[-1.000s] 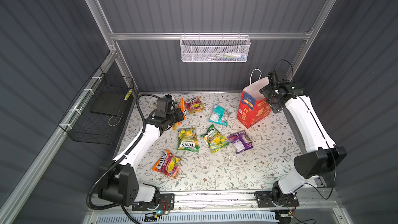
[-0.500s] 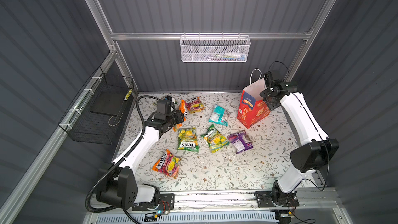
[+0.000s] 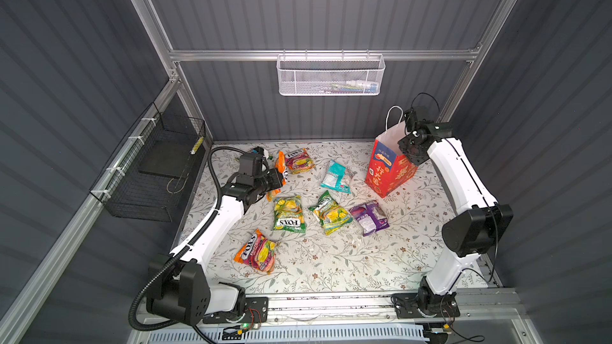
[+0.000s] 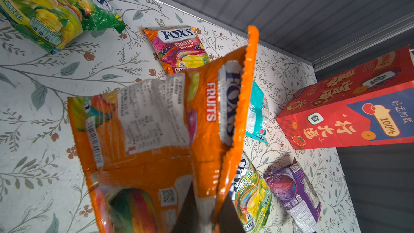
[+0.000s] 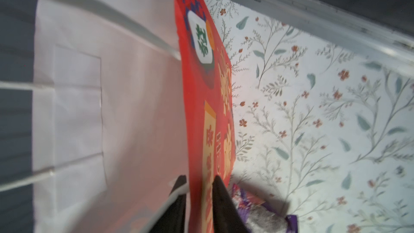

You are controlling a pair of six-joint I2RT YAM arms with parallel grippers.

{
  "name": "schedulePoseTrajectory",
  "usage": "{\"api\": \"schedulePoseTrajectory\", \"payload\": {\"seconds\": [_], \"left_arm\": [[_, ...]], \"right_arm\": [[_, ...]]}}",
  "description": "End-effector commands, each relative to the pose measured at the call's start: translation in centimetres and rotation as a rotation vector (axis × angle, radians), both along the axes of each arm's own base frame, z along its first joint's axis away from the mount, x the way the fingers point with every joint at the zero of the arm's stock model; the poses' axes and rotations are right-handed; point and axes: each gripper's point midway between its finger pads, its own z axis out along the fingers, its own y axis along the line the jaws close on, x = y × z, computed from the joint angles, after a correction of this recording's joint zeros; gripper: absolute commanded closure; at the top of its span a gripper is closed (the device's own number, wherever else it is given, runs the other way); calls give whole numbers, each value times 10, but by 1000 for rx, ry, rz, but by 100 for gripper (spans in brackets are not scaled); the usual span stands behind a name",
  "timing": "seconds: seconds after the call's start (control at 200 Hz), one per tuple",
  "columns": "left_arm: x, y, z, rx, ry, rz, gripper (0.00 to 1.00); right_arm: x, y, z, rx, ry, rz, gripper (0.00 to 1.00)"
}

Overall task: Place the snacks into the paper bag
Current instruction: Pick up the paper bag from the top-right of the table, then place the snack in the paper bag.

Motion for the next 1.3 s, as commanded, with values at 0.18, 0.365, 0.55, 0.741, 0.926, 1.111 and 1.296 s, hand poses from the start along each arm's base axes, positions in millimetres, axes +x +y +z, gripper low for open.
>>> {"api": "schedulePoseTrajectory", "payload": {"seconds": [0.18,0.365,0.55,0.741,0.926,1.111,1.296], "left_arm": [[0,-7,18,-22,-55,-35,100],[-2,-14,31,-62,-77,-68,100],[-2,-18,40,-90,-84,-84,100],[-4,-23,52,-122,-94,-103,100],[-11,-25,86,-148,-144,-127,100],[-18,-21,145,-160,-242,-123,100],[-38,-33,222,-259,-364,-223,100]], "right_arm": [[-9,-2,12,-72,7,110,100],[-9,9,38,-132,-106,289,100],[-26,23,83,-189,-268,437,100],[-45,66,110,-168,-342,654,100],[-72,122,102,-83,-320,860,100],[-93,168,80,-48,-299,1000,100],[-103,194,53,-28,-257,1087,100]]}}
